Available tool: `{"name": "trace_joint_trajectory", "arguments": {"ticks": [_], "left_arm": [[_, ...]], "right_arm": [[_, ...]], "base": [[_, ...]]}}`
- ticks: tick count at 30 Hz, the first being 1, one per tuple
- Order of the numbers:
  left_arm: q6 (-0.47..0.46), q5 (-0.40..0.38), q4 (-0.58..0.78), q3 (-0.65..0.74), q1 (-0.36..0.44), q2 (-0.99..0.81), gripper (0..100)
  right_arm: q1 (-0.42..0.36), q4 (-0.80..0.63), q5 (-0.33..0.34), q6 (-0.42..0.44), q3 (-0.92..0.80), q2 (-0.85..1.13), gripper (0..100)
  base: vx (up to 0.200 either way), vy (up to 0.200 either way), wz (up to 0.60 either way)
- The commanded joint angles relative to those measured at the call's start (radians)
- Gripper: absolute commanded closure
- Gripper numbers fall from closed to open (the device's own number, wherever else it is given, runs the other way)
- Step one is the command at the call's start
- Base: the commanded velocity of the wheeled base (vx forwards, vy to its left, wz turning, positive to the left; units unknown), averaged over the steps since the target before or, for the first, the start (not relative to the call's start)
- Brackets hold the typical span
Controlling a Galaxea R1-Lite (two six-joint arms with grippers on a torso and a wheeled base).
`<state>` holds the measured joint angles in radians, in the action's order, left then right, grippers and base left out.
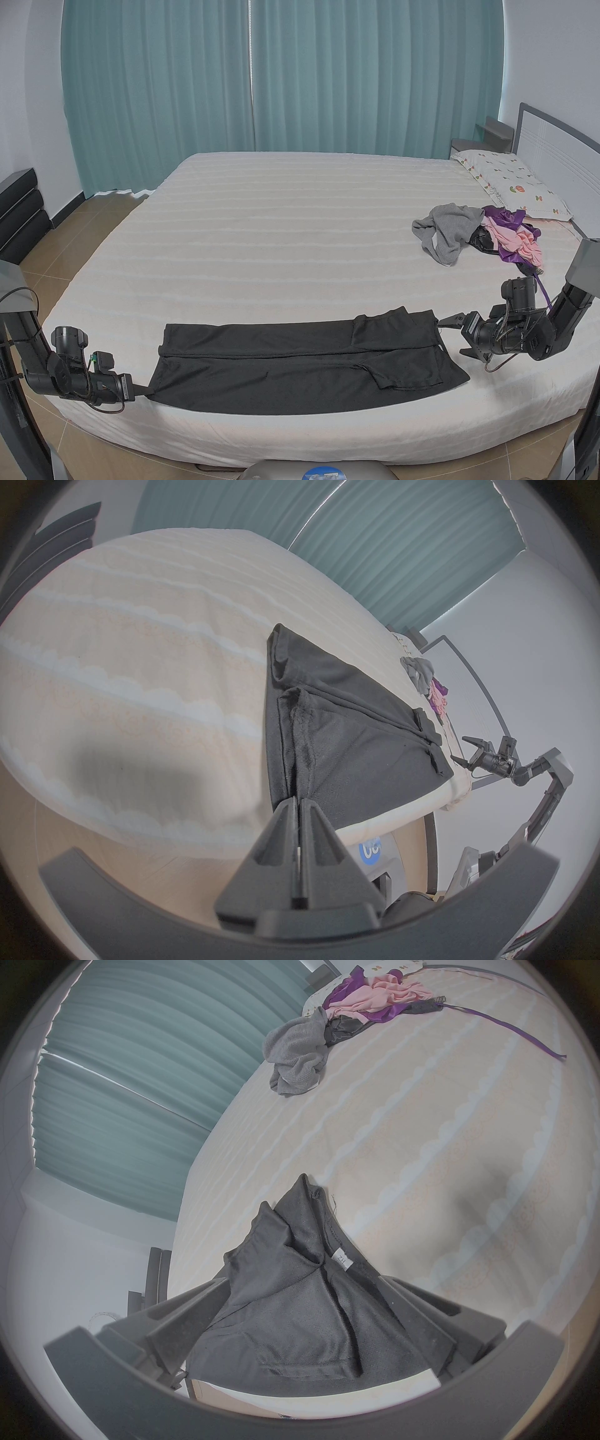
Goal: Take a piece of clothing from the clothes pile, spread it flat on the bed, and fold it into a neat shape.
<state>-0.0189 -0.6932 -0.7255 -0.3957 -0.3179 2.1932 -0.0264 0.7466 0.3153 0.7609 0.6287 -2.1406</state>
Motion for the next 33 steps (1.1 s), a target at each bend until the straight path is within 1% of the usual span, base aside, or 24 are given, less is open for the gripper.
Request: {"name": "trace_joint_trajectory", "arguments": {"ticks": [1,6,10,15,16,24,27,30,33], "left_arm": [[-0.006,0.0,0.003,0.02,-0.004,-0.021,100],[-0.006,0.003,0.003,0.037,-0.007,-0.024,100],[-0.006,0.06,0.001,0.038,-0.007,-0.016,100],[-0.006,0.069,0.0,0.038,-0.006,-0.015,100],[-0.004,0.069,0.001,0.038,-0.006,-0.015,0],[0.02,0.063,0.001,0.023,-0.007,-0.039,0],[0.086,0.061,0.001,0.0,0.0,-0.058,0],[0.168,0.061,-0.005,-0.037,0.04,-0.062,0],[0.212,0.061,-0.034,-0.06,0.069,-0.055,0]], "right_arm": [[0.0,-0.001,0.001,0.0,0.0,0.001,0],[-0.001,-0.001,-0.001,0.0,-0.001,0.001,0],[-0.001,-0.001,-0.001,-0.002,-0.003,0.001,0],[-0.003,-0.001,-0.001,-0.002,-0.004,-0.001,0],[-0.003,-0.001,-0.001,-0.002,-0.004,-0.001,0],[-0.003,-0.001,-0.001,-0.005,-0.006,-0.002,0],[-0.003,-0.001,-0.001,-0.005,-0.004,-0.005,0],[-0.006,-0.001,-0.001,-0.005,-0.004,-0.007,0],[-0.014,-0.001,-0.001,-0.005,-0.004,-0.007,0]], "base": [[0.0,0.0,0.0],[0.0,0.0,0.0],[0.0,0.0,0.0],[0.0,0.0,0.0],[0.0,0.0,0.0],[0.0,0.0,0.0],[0.0,0.0,0.0],[0.0,0.0,0.0],[0.0,0.0,0.0]]}}
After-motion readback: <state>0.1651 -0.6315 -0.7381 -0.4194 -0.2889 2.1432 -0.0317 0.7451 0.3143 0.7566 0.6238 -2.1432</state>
